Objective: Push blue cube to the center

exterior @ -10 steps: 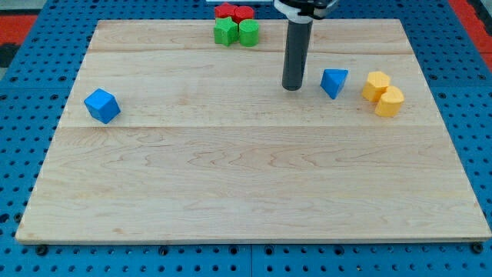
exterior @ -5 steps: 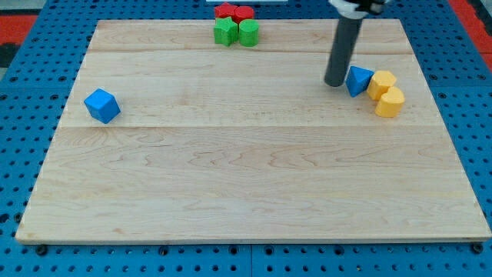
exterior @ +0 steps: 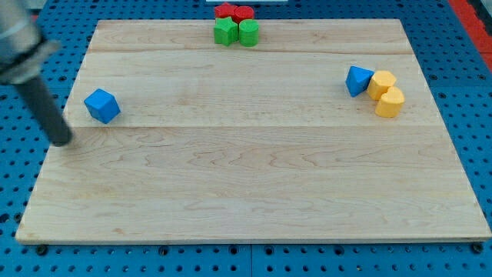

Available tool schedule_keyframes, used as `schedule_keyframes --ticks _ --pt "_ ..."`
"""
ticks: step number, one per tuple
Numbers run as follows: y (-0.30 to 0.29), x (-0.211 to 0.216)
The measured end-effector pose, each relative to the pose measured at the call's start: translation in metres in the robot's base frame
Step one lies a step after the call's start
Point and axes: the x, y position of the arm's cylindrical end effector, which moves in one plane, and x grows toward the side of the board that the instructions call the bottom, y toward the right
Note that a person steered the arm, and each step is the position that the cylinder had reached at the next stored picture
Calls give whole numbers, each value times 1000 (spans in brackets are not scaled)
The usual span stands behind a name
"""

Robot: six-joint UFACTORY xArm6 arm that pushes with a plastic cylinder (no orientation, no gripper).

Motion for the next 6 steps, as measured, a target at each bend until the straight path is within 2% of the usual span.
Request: schedule_keyframes --ticks 1,2,4,5,6 --pt "0 -29" --pt "55 -66" --pt "261 -69" --pt "229 -75" --pt "132 -74"
